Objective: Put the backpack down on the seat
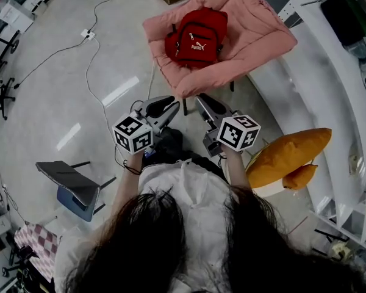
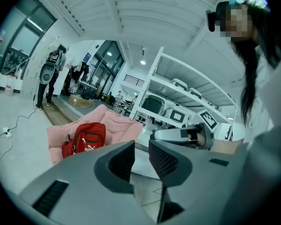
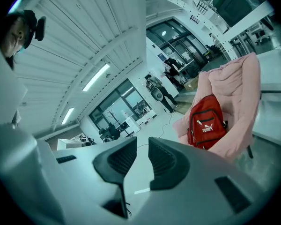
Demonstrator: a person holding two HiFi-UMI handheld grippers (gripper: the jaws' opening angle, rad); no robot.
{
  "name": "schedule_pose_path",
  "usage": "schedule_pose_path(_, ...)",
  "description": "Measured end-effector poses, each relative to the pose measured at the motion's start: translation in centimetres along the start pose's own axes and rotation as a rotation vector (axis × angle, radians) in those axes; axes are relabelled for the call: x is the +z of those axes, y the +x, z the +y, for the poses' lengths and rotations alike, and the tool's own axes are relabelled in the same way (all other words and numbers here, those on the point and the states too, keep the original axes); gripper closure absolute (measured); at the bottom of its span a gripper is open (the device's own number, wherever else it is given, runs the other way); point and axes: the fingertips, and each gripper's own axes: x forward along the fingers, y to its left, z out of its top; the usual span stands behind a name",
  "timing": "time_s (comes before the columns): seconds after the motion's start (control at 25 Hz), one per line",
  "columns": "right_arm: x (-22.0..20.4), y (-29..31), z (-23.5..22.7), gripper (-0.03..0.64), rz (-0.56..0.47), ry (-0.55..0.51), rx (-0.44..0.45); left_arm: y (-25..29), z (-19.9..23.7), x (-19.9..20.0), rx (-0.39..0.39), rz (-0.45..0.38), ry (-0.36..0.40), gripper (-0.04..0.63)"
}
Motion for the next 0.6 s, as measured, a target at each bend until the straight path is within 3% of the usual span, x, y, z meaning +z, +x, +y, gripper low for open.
schedule_pose_path(0.6,-4.3,-6.3,3.2,0.545,0.025,-0.047,0.065,-3.1,-6.7,-4.5,0.057,-0.014,0.017,0.492)
